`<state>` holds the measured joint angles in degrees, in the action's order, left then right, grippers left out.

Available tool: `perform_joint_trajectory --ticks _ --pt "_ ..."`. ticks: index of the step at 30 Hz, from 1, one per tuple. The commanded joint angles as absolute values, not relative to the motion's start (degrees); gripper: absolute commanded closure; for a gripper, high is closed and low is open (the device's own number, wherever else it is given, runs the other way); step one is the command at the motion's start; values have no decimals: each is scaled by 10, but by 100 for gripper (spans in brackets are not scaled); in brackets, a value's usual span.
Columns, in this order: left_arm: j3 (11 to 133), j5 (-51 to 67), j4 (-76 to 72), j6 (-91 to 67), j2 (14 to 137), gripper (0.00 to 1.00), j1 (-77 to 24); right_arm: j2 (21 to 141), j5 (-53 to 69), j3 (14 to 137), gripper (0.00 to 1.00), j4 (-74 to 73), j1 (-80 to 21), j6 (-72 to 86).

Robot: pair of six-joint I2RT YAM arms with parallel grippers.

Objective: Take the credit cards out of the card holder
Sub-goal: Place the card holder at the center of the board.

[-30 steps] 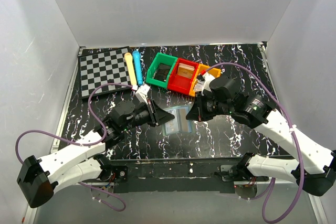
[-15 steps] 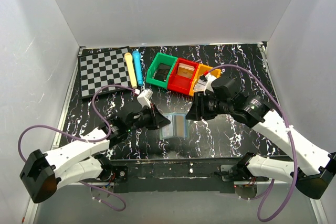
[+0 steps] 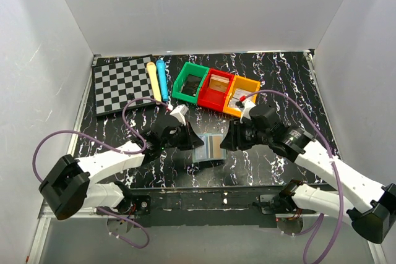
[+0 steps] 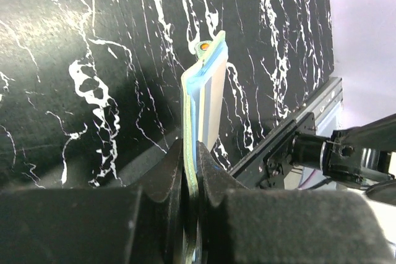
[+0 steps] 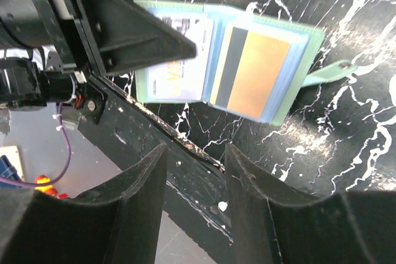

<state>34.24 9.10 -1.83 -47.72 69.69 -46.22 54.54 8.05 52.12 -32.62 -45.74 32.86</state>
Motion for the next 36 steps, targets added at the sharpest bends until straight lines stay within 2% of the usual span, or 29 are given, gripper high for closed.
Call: perform_joint_trajectory --ticks 1,9,13,28,33,36 --pt "351 88 -78 -452 711 100 -450 557 143 493 51 -205 -444 324" --pt "338 134 -114 -421 773 100 -426 626 229 415 57 -51 -411 364" --pt "327 176 -126 -423 810 100 -404 664 267 389 64 -5 -390 374" --pt "308 225 -117 -406 853 100 -389 778 307 345 67 74 -372 381" --pt "312 230 -97 -396 852 92 -384 810 318 333 68 89 -365 389" --pt "310 229 -88 -395 847 78 -383 819 323 333 68 84 -359 388"
